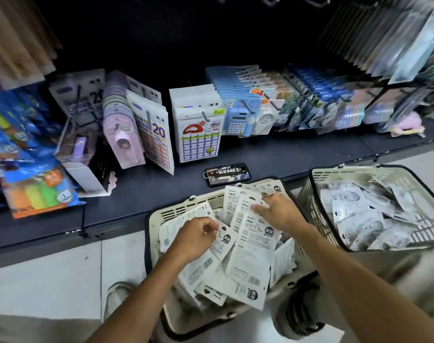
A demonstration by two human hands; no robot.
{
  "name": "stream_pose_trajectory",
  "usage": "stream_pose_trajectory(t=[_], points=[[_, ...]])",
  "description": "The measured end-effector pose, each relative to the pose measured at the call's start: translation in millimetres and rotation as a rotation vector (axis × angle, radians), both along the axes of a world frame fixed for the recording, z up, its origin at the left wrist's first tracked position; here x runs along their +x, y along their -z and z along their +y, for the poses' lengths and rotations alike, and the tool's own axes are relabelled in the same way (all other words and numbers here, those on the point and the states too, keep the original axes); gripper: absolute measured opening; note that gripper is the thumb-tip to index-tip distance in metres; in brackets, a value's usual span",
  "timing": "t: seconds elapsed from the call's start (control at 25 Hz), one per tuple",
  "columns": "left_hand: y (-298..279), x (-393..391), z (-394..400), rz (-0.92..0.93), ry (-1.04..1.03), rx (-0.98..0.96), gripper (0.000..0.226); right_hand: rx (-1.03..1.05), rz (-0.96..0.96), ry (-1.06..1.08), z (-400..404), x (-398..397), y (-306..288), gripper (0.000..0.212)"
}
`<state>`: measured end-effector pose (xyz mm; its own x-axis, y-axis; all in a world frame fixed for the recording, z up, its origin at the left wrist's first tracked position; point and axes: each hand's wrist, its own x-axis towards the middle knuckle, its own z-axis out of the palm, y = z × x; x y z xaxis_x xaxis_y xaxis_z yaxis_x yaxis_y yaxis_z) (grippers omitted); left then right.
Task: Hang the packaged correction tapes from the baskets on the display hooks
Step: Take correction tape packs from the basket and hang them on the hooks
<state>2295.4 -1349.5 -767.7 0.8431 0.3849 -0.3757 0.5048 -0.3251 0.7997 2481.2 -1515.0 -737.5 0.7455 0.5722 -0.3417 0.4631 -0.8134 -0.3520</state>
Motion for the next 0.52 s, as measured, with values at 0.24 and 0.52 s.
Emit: stream_pose_trajectory(t=[0.24, 0.52], points=[[-34, 0, -24, -0.180, -0.019, 0.109, 0.045, -0.061, -0.367, -0.025, 6, 0, -58, 0.042], [-92, 54, -82, -0.218, 0.103, 0.276, 0.137, 0.107, -0.483, 0.097, 6, -11, -149, 0.043]])
